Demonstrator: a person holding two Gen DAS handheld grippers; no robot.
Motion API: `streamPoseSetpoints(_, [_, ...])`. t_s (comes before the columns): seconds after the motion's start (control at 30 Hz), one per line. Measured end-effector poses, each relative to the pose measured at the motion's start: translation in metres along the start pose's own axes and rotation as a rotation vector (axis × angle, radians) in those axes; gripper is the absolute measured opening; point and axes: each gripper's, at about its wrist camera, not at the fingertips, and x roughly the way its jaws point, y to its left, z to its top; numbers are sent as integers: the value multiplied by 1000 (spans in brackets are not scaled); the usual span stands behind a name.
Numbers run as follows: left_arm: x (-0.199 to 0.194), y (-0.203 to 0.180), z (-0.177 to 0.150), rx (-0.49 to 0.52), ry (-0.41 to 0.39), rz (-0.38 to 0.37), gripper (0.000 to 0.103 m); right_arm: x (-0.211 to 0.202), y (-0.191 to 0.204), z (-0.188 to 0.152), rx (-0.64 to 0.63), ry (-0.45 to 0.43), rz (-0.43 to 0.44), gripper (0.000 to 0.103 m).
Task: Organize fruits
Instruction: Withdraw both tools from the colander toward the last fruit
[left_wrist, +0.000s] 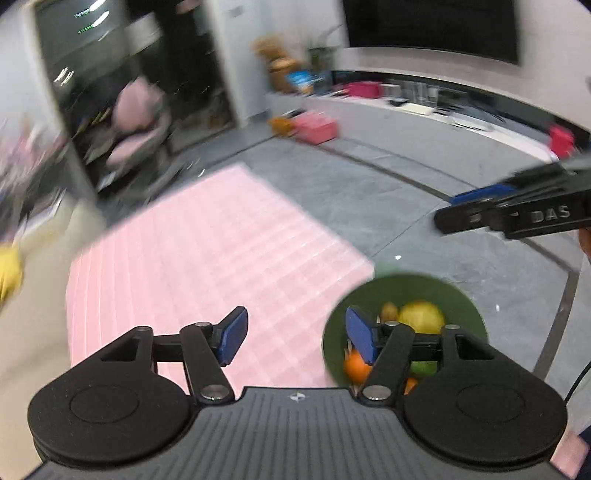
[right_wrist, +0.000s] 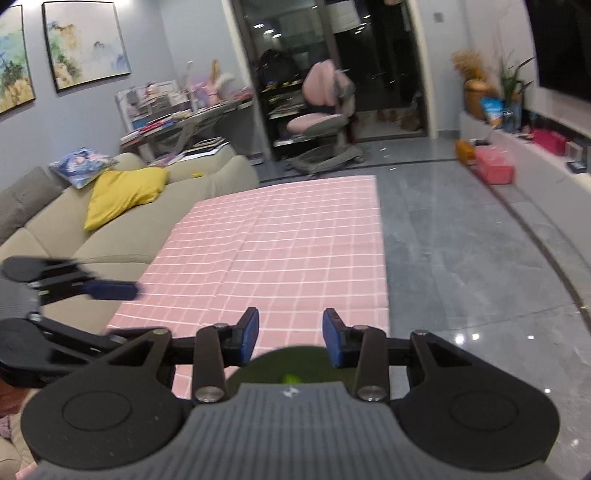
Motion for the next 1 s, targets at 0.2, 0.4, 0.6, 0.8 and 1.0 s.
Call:
streamPoseSetpoints(0.2, [-29,2,-78,-180,57,-27,73,-28,31,-57,21,51,-79,38])
streamPoseSetpoints(0.4, [-45,11,-117,-250,70,-56,72,-40,68,-112,-14,84,-103,38])
streamPoseSetpoints(0.6, [-43,27,-115,-239,42,-44,73,-36,103,-144,-70,62,-103,40])
streamPoseSetpoints(0.8, [-3,37,-127,-63,43,-17,72,0,133,-175,-146,75,-118,40])
streamPoseSetpoints(1.0, [43,38,-145,260,40,-119,70,40,144,-200,-81,98,-148,40])
